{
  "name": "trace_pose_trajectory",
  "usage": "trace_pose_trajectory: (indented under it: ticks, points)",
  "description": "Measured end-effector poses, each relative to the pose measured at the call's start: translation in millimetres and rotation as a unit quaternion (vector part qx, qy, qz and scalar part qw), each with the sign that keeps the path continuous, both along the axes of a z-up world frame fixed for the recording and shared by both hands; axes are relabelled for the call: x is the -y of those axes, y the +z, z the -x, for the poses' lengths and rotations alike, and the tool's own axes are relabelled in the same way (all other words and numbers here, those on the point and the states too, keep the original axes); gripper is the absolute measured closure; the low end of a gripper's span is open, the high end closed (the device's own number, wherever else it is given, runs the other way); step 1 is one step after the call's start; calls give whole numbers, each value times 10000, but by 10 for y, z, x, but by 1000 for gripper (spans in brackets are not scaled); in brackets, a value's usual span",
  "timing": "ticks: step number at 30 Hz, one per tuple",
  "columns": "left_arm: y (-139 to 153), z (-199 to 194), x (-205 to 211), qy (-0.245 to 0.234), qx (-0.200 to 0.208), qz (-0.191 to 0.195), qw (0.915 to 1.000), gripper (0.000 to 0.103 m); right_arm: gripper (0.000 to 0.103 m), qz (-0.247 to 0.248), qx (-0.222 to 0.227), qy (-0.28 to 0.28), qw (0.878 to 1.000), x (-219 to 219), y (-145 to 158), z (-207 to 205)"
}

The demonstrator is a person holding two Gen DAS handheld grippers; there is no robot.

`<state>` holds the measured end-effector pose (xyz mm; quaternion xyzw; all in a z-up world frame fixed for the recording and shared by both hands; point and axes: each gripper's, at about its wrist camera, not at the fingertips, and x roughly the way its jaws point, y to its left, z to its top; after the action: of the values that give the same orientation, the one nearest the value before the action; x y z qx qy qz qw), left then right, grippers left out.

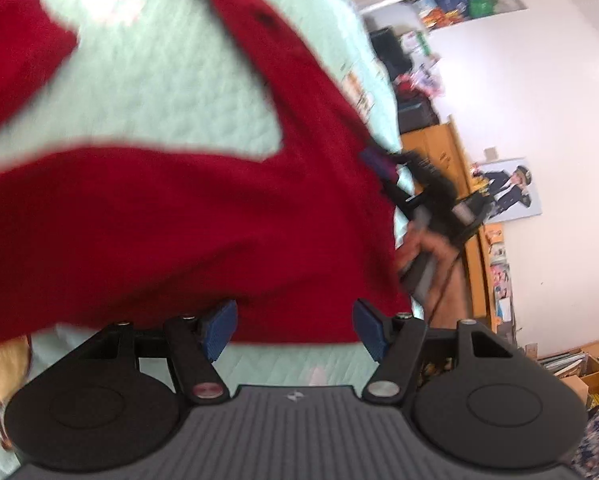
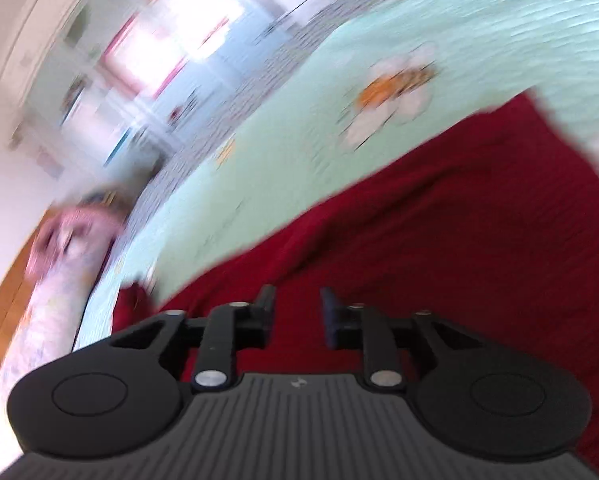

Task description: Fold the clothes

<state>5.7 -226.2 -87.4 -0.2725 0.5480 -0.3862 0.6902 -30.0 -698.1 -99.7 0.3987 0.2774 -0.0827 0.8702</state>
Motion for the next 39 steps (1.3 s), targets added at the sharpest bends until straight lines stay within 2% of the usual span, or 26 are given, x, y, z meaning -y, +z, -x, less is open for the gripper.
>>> trace_pose_trajectory:
  ticks: [1,2,3,4,5,7,9,11,12,14,18,20,21,24,28,30,33,35,36,37,38,39]
  points:
    - [41,-19,-17,71,113,-22,9999,37,74,-14,-119,-120,9999,37,-80,-29]
    - [70,-30,-43,185,206,-127,9995,37,96,-27,-239,-239,9994,75,-160,-57]
    - [93,-28,-83,319,275,-273,9987,37,103,-101,-300,-474,9984,121,-203,-28]
    - [113,-13,-134,429,328,-374,9978,37,103,-34,-320,-678,9972,129,-176,13]
    - [139,9,-210,566,382,-384,9969,37,99,255,-337,-678,9968,35,-93,49]
    - [201,54,-388,887,499,-320,9943,37,81,971,-373,-509,9933,-239,106,124]
    - [292,100,-612,1358,714,-319,9877,37,61,1137,-147,-53,9934,-503,218,277]
    - [390,139,-836,1840,956,-407,9774,37,56,1027,8,456,9937,-779,219,418]
    - [439,146,-935,2022,1102,-579,9714,37,55,955,72,709,9929,-919,210,486]
    - [512,110,-1047,2173,1397,-1160,9590,37,54,808,200,1214,9891,-1199,191,620]
    - [531,-142,-992,1708,1958,-2266,9387,37,54,806,66,1268,9886,-1414,14,817]
    - [504,-293,-1052,1591,2108,-2522,9309,37,54,931,124,1246,9877,-1518,50,1053]
    - [492,-384,-1062,1614,2085,-2576,9296,37,54,990,110,1250,9871,-1551,50,1099]
    - [438,-596,-1099,1327,2157,-2450,9359,37,54,1077,32,1264,9861,-1550,62,1126]
    - [283,-854,-1015,861,2127,-2674,9359,37,54,944,-59,1220,9880,-1460,33,1067]
    - [195,-945,-975,725,2053,-2759,9362,37,54,950,-115,1204,9881,-1496,38,1093]
    - [64,-1043,-957,589,1889,-2707,9421,37,52,1026,-174,1213,9871,-1531,55,1105]
    - [50,-1023,-935,517,1930,-2737,9408,37,52,1059,-191,1218,9867,-1541,63,1108]
    - [65,-982,-898,397,2006,-2767,9390,41,52,1071,-195,1216,9866,-1545,64,1113]
    - [76,-937,-853,234,2079,-2788,9373,52,52,1082,-198,1215,9865,-1548,66,1119]
    - [87,-887,-798,90,2179,-2863,9330,57,52,1085,-204,1205,9866,-1557,66,1117]
    - [97,-834,-736,-26,2310,-2975,9264,66,52,1095,-216,1192,9866,-1569,70,1118]
